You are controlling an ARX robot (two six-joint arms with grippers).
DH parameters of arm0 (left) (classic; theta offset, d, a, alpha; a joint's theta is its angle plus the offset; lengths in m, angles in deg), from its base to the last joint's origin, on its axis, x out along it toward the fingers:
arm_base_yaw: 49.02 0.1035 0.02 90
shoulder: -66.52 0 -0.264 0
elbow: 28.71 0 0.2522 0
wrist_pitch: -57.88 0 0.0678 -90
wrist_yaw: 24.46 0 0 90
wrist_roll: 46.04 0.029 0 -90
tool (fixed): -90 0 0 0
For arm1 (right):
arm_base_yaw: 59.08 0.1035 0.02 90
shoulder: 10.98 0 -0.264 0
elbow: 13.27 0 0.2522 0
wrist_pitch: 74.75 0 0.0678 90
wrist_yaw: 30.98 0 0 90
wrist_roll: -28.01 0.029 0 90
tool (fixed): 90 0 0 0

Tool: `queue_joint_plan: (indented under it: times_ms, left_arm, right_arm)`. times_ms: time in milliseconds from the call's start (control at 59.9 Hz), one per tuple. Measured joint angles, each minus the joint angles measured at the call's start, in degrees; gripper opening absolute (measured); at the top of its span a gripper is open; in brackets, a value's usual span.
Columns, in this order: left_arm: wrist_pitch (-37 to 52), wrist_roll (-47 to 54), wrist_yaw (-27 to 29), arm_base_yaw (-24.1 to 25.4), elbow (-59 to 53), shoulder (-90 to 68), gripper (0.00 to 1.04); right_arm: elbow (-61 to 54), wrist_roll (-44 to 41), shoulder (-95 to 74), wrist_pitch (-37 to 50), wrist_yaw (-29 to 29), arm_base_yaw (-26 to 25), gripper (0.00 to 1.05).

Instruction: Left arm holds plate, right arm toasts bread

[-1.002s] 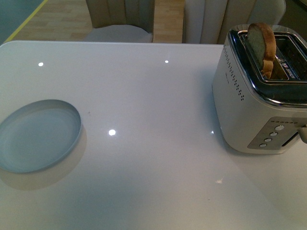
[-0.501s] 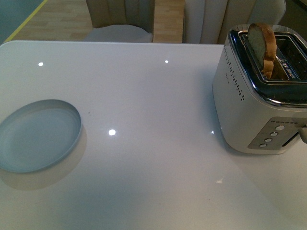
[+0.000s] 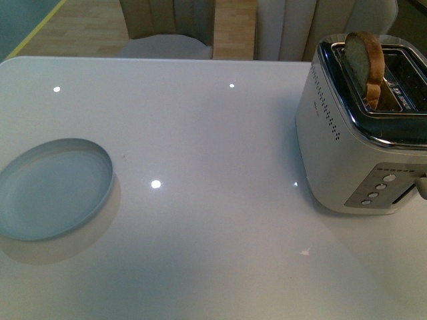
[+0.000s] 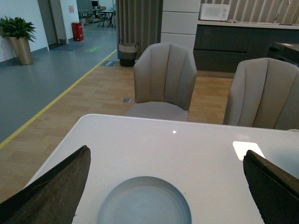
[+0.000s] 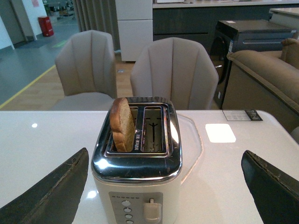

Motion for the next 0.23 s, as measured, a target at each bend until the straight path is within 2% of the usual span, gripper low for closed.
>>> queue_joint_plan:
  times_ms: [234]
  left_arm:
    - [0.0,0.0,0.0,0.0,0.0,0.0,0.98]
  right_arm:
    - [0.0,0.0,0.0,0.0,0.0,0.0,0.96]
